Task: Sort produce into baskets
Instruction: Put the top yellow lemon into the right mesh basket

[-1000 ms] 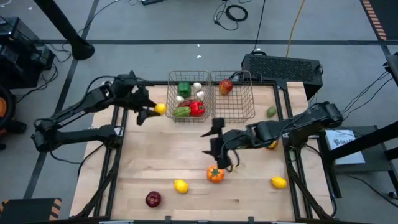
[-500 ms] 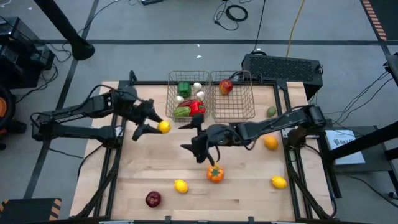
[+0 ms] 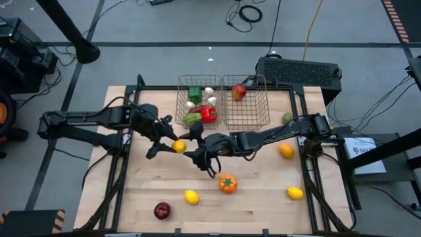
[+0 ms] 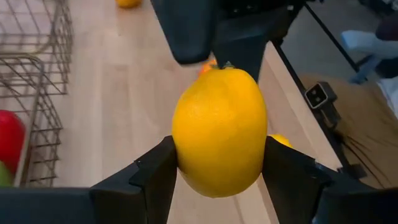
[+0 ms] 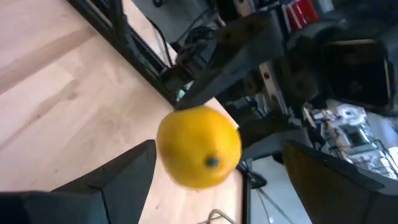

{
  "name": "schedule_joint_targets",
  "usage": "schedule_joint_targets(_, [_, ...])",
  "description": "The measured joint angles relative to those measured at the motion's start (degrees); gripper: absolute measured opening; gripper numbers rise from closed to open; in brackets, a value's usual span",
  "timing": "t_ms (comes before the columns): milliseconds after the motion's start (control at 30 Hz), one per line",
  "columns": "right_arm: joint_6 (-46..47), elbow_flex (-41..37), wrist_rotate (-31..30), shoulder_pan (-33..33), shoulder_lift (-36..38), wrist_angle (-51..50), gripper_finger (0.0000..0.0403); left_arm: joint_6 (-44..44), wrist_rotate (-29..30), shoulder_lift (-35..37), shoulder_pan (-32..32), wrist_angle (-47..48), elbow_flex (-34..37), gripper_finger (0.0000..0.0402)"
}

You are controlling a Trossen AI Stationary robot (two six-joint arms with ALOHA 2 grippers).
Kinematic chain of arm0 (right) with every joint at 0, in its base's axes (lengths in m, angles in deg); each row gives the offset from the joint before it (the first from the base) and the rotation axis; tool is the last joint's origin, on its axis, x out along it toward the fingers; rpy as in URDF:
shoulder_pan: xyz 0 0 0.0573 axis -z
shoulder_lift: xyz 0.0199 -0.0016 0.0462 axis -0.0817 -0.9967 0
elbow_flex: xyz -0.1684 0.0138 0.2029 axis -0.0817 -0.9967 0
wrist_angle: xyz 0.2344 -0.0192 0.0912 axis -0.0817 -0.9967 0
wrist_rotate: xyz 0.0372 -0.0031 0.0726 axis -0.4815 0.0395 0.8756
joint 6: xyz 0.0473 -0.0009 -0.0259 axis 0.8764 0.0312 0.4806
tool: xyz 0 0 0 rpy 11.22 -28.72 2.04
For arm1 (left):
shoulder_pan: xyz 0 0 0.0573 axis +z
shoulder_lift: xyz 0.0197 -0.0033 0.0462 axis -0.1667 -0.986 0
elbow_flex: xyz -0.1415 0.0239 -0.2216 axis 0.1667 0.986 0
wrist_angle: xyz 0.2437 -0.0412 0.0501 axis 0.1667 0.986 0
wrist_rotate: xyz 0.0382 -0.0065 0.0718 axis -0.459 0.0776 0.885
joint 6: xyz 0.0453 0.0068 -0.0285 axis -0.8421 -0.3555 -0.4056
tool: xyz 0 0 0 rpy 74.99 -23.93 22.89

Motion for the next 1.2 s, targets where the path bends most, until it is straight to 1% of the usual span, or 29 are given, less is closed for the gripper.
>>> schedule_joint_targets(100, [0.61, 0.02, 2.91, 0.63, -0.33, -1.9, 0.0341, -0.07, 0.18, -1.36, -1.15, -0.31, 0.02, 0.0215])
schedule_joint_targets(200, [0.62, 0.06, 1.82, 0.7, -1.13, -2.86, 0.0339, -0.22, 0.33, -2.4, -2.02, -0.86, 0.04, 0.0215])
schedule_joint_targets(433, [0.2, 0.04, 1.63, 0.66, -1.04, -3.15, 0.0338, -0.21, 1.64, -2.84, -2.4, -1.48, 0.02, 0.0215])
schedule_joint_targets(633, [-0.45, 0.04, 4.6, 0.73, -1.02, -2.73, 0.0337, 0.11, 3.91, -3.45, -2.4, -3.6, 0.02, 0.0215])
schedule_joint_targets(733, [-1.23, 0.04, 4.66, 0.73, -1.02, -3.16, 0.0322, 0.1, 4.05, -4.17, -2.4, -4.22, 0.02, 0.0215])
schedule_joint_targets(1000, [0.34, 0.04, 4.62, 0.72, -1.02, -5.53, 0.0252, -0.04, 4.08, -5.49, -2.4, -4.62, 0.04, 0.0215])
schedule_joint_targets(1100, [0.61, 0.04, 4.48, 0.75, -1.0, -6.14, 0.0244, -0.06, 4.21, -5.49, -2.4, -4.59, 0.04, 0.0215])
schedule_joint_targets(1200, [1.37, 0.06, 4.53, 0.94, -0.95, -6.2, 0.0248, -0.07, 4.27, -5.49, -2.37, -4.6, 0.04, 0.0215])
